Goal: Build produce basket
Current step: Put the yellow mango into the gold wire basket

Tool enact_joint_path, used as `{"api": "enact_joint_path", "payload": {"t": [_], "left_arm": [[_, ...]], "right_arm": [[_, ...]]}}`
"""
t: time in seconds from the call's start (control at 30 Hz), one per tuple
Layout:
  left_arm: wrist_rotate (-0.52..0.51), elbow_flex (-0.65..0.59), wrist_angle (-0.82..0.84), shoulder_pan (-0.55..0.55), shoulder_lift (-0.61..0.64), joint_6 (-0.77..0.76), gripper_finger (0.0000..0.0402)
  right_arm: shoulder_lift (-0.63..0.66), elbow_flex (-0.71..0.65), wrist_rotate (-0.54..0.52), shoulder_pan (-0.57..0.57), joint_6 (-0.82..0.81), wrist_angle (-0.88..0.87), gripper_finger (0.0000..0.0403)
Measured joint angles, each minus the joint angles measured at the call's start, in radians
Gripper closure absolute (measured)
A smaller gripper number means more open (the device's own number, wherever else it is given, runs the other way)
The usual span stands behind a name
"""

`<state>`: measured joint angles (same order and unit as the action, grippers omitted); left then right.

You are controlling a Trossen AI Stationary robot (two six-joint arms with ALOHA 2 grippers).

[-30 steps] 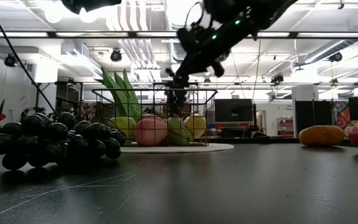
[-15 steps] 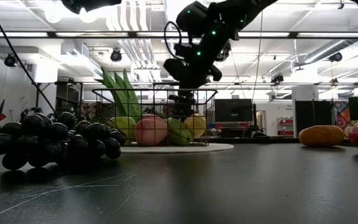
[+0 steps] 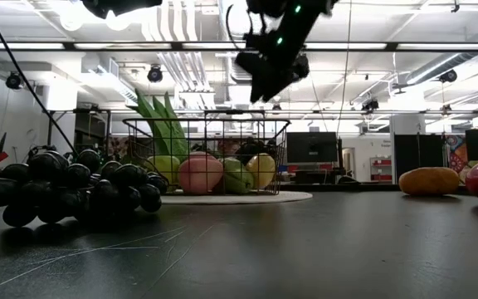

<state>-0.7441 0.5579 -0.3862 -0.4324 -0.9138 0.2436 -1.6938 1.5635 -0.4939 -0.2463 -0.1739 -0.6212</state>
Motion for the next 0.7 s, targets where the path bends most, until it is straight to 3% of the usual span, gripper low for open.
{"api": "enact_joint_path", "payload": {"t": [0.33, 0.7], "left_arm": [[0.000, 0.000, 0.000, 0.000, 0.000, 0.000, 0.0015], [0.000, 0.000, -0.002, 0.000, 0.000, -0.001, 0.0015]], "right_arm": [[0.159, 0.005, 0.006, 0.073, -0.112, -0.256, 0.0199], [0.215, -0.020, -0.004, 0.023, -0.364, -0.624, 0.0127]]}}
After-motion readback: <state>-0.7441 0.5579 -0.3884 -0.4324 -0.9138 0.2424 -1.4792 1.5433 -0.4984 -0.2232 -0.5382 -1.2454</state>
